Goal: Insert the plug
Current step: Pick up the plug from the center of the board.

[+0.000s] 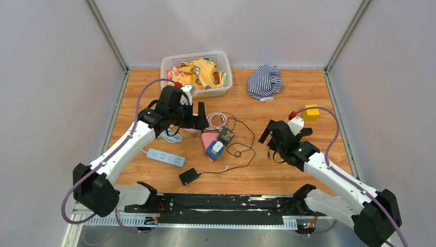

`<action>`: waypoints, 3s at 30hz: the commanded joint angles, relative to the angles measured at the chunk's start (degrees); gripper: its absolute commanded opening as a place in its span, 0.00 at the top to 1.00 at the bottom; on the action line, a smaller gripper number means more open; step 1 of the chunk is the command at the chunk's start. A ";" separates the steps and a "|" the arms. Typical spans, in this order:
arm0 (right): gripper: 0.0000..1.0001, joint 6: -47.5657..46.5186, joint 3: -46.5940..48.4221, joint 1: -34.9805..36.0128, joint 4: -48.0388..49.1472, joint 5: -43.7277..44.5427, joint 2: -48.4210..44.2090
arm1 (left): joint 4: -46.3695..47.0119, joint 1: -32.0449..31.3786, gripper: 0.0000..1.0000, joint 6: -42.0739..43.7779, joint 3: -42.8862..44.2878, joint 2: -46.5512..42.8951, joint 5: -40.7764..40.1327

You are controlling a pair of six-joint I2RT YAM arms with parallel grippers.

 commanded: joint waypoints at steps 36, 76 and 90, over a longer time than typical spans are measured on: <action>0.43 -17.11 2.57 -23.11 5.91 3.27 24.90 | -1.13 4.56 0.00 4.72 -11.54 -15.84 2.70; 0.82 -30.43 2.99 9.38 25.45 -19.23 -4.39 | 23.70 4.59 0.11 -16.70 -19.03 -19.01 23.04; 0.82 -33.89 11.35 25.77 36.41 -7.50 7.51 | 31.92 4.35 0.14 -27.72 -20.33 -19.45 23.66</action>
